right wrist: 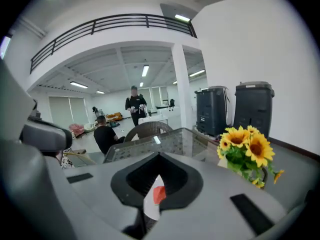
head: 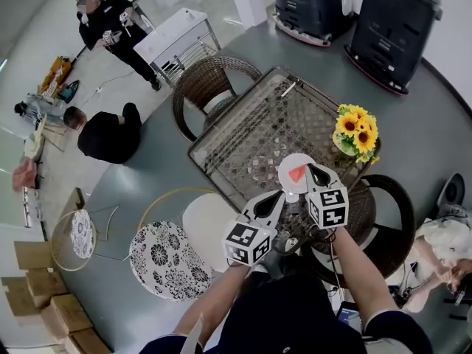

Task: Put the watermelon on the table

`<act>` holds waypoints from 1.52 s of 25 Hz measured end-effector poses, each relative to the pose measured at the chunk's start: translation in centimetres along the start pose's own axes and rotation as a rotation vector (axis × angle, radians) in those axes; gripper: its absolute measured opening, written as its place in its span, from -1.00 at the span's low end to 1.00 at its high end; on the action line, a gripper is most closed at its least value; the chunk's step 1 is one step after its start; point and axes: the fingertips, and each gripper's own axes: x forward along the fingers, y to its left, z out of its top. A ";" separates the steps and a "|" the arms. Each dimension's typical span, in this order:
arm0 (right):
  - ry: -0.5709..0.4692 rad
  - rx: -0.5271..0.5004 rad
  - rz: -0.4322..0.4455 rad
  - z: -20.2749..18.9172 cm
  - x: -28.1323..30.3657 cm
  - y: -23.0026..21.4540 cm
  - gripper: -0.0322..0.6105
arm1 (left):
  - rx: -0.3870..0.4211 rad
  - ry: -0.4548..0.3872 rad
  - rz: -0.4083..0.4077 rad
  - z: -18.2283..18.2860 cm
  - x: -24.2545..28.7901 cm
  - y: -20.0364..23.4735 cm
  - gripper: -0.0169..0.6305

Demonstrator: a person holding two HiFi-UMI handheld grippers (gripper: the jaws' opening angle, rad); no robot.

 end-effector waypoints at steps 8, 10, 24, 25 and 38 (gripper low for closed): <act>-0.164 -0.077 0.076 4.6 -4.5 3.2 -0.89 | 0.004 -0.053 0.006 1.2 -1.3 -0.6 -0.93; -0.201 -0.076 0.093 5.2 -5.5 4.1 -0.89 | 0.010 -0.065 0.010 1.3 -1.8 -0.5 -0.93; -0.317 -0.052 0.160 8.1 -9.1 7.7 -0.89 | 0.068 -0.104 0.004 3.3 -3.4 -1.5 -0.93; -0.320 -0.051 0.159 8.2 -9.3 7.7 -0.89 | 0.069 -0.105 0.001 3.3 -3.5 -1.6 -0.93; -0.331 -0.028 0.149 8.5 -9.8 6.3 -0.89 | 0.072 -0.102 -0.028 3.7 -2.5 -2.6 -0.93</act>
